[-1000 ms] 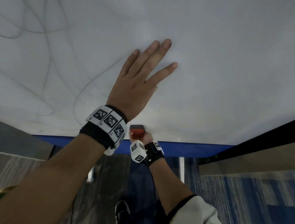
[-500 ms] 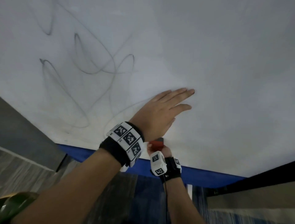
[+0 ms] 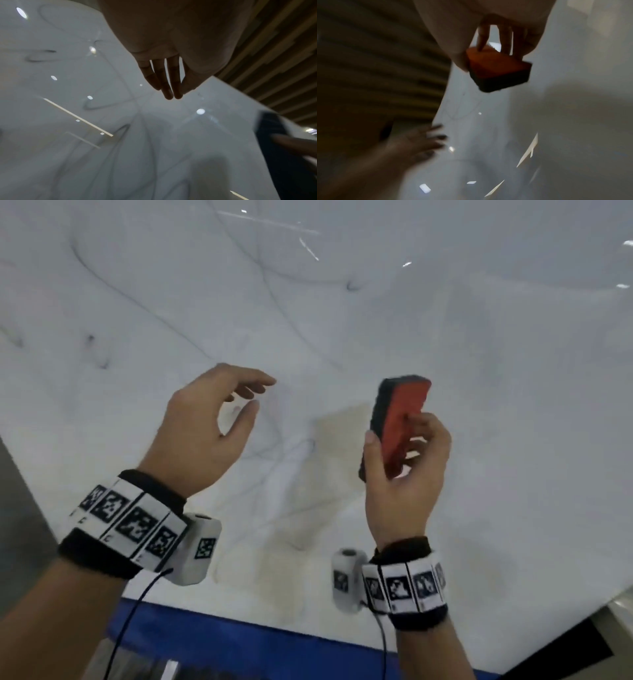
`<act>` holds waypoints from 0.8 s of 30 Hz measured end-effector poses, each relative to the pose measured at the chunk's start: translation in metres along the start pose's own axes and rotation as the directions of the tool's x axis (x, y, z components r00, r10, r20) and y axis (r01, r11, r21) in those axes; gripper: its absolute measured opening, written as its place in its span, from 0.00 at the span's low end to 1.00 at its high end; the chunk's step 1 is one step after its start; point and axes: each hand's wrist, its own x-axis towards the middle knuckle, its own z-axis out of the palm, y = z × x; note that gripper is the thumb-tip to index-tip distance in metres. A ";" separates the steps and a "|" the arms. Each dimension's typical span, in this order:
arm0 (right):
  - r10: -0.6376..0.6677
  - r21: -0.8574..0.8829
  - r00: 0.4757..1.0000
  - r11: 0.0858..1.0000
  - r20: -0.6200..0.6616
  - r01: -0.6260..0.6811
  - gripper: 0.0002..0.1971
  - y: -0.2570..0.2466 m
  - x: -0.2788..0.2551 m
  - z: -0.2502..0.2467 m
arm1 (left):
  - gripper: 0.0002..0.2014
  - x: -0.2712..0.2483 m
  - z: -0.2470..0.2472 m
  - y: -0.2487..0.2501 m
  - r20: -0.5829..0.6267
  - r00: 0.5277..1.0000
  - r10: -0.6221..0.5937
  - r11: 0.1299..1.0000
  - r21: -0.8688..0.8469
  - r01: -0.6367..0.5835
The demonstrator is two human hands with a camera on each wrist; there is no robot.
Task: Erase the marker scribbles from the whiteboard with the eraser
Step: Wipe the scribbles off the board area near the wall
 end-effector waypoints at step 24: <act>-0.549 -0.528 0.825 0.666 0.131 0.527 0.29 -0.064 0.221 -0.032 | 0.24 0.143 0.059 0.006 -0.267 0.898 0.351 0.909 0.329 -0.257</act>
